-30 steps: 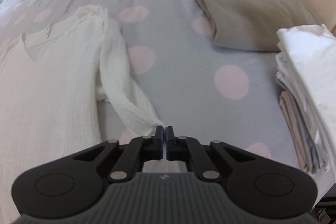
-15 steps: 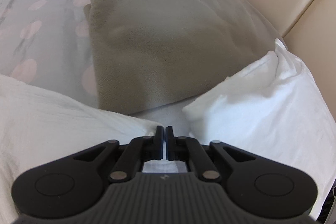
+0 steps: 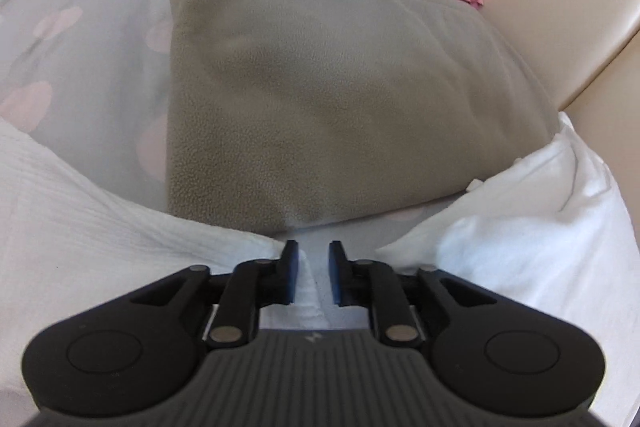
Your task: Fold clothes
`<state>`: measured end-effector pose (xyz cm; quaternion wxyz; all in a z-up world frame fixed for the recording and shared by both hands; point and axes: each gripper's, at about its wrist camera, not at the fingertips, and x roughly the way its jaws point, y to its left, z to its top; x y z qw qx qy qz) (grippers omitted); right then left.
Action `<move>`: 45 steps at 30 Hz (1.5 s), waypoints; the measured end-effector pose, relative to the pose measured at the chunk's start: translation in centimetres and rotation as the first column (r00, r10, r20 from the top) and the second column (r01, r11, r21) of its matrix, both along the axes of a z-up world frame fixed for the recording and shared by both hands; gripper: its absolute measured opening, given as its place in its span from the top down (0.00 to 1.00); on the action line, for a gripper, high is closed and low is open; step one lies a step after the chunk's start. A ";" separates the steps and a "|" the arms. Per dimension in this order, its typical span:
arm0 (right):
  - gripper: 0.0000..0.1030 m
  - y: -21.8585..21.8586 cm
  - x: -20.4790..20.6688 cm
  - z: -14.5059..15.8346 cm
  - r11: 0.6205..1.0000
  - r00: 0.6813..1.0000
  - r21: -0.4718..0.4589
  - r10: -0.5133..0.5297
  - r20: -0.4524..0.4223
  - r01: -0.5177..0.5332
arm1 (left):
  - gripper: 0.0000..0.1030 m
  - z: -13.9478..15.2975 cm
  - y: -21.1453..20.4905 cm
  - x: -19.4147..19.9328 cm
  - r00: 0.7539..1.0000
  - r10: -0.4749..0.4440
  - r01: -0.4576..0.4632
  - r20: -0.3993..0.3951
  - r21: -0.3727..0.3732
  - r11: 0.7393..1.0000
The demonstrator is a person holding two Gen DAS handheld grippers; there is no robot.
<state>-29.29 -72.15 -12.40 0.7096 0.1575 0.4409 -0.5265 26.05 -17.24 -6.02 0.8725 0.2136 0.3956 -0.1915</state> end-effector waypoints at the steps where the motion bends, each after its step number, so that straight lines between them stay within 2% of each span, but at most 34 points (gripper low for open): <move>1: 0.74 0.3 -0.1 0.5 1.000 1.000 -0.010 0.012 0.013 -0.012 | 0.52 0.9 -0.4 -0.7 0.999 -0.020 0.020 0.028 -0.022 1.000; 3: 0.71 1.0 -0.2 1.5 0.999 0.999 -0.031 0.037 0.038 -0.036 | 0.48 2.6 -1.2 -2.0 0.995 -0.060 0.065 0.081 -0.062 0.996; 6: 0.71 2.1 0.6 3.2 0.994 0.991 -0.057 0.095 0.096 -0.090 | 0.48 3.2 -4.0 -3.0 0.982 -0.180 0.185 0.049 -0.120 0.975; 9: 0.71 2.2 3.4 3.4 0.984 0.971 -0.040 0.179 0.160 -0.174 | 0.48 1.4 -7.9 -3.0 0.966 -0.258 0.255 0.001 -0.152 0.955; 12: 0.71 2.9 6.9 2.4 0.969 0.953 -0.025 0.246 0.175 -0.246 | 0.48 -1.3 -11.5 -2.7 0.951 -0.305 0.294 -0.047 -0.168 0.941; 15: 0.69 2.9 10.2 0.8 0.958 0.940 0.019 0.275 0.204 -0.285 | 0.48 -4.2 -14.6 -1.9 0.945 -0.320 0.306 -0.072 -0.159 0.939; 19: 0.69 2.1 13.7 -1.7 0.944 0.926 0.057 0.306 0.220 -0.325 | 0.48 -7.1 -16.5 -0.5 0.933 -0.336 0.308 -0.132 -0.192 0.932; 22: 0.69 1.6 15.5 -3.2 0.935 0.917 0.074 0.321 0.236 -0.346 | 0.49 -8.5 -17.7 -0.3 0.910 -0.384 0.347 -0.158 -0.220 0.912; 26: 0.65 0.9 17.5 -4.7 0.921 0.901 0.080 0.352 0.253 -0.382 | 0.48 -10.0 -19.6 -0.5 0.882 -0.445 0.409 -0.155 -0.216 0.887; 30: 0.62 1.4 17.8 -5.3 0.906 0.885 0.069 0.389 0.257 -0.418 | 0.48 -11.0 -20.2 -0.7 0.880 -0.451 0.407 -0.148 -0.256 0.877; 32: 0.64 1.7 18.0 -5.5 0.898 0.876 0.063 0.408 0.258 -0.436 | 0.56 -11.1 -20.2 -1.1 0.879 -0.456 0.408 -0.137 -0.279 0.869; 33: 0.72 1.8 18.0 -5.7 0.893 0.871 0.060 0.417 0.259 -0.445 | 0.72 -11.0 -20.2 -1.4 0.874 -0.468 0.416 -0.133 -0.292 0.861; 34: 0.85 1.9 18.1 -5.8 0.889 0.867 0.058 0.426 0.260 -0.454 | 0.86 -10.9 -20.2 -1.7 0.870 -0.476 0.424 -0.127 -0.300 0.855; 36: 0.96 2.2 18.3 -6.0 0.880 0.857 0.052 0.444 0.261 -0.472 | 0.97 -10.7 -20.6 -2.4 0.879 -0.467 0.426 -0.101 -0.273 0.862; 39: 1.00 2.7 18.6 -6.2 0.872 0.850 0.034 0.467 0.244 -0.489 | 1.00 -10.3 -21.2 -3.3 0.890 -0.453 0.428 -0.062 -0.233 0.873; 42: 1.00 2.8 18.7 -5.3 0.901 0.878 -0.037 0.429 0.211 -0.432 | 1.00 -9.5 -21.6 -3.6 0.906 -0.424 0.412 -0.015 -0.205 0.888; 45: 1.00 2.2 18.8 -4.3 0.917 0.894 -0.073 0.399 0.206 -0.392 | 1.00 -9.2 -22.2 -2.4 0.922 -0.388 0.378 -0.022 -0.177 0.909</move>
